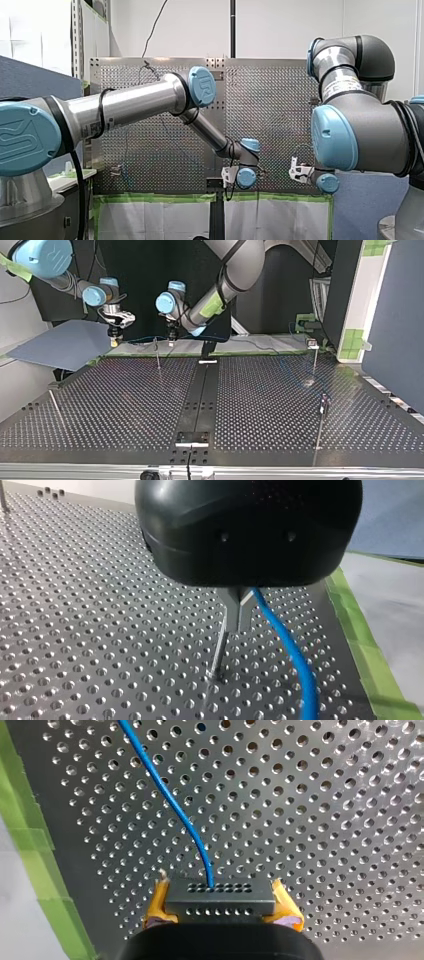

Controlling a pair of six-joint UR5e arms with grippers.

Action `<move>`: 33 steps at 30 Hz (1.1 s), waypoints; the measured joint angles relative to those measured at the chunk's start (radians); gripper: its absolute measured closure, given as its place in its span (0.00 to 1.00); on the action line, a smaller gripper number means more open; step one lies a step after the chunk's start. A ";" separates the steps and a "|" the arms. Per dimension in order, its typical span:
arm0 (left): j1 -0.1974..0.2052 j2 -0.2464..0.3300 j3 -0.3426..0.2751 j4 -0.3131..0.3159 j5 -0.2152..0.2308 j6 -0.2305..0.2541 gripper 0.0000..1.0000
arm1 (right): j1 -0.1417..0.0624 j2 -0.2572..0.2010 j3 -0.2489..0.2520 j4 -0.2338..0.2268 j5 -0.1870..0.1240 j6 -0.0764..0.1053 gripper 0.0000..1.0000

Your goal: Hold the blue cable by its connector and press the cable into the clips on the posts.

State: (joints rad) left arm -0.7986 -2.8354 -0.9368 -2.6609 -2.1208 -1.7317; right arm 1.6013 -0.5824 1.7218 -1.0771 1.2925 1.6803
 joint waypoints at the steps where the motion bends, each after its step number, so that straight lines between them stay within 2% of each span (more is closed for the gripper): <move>1: 0.001 0.000 -0.001 0.000 0.000 0.000 1.00 | 0.000 0.000 -0.002 0.001 -0.004 -0.001 1.00; 8: 0.003 0.000 -0.018 -0.007 0.000 0.001 1.00 | -0.002 0.000 -0.006 0.009 -0.024 -0.016 1.00; 16: -0.003 0.001 -0.019 -0.010 -0.002 0.009 1.00 | -0.013 -0.001 -0.006 0.039 -0.054 -0.067 1.00; 18: -0.005 0.001 -0.015 -0.010 -0.003 0.011 1.00 | -0.017 -0.001 -0.006 0.046 -0.069 -0.082 1.00; 21: -0.005 0.001 -0.010 -0.010 -0.005 0.013 1.00 | -0.023 -0.002 -0.005 0.050 -0.092 -0.094 1.00; 24: -0.005 0.002 -0.006 -0.015 -0.006 0.013 1.00 | -0.028 -0.010 -0.003 0.052 -0.117 -0.098 1.00; 27: -0.006 0.002 -0.005 -0.019 -0.007 0.014 1.00 | -0.033 -0.030 0.006 0.051 -0.128 -0.098 1.00; 33: -0.007 0.002 0.001 -0.020 -0.004 0.015 1.00 | -0.041 -0.053 0.013 0.049 -0.108 -0.076 1.00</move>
State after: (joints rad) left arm -0.8052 -2.8336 -0.9356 -2.6814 -2.1246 -1.7166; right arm 1.5605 -0.6356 1.7351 -1.0280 1.1842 1.6040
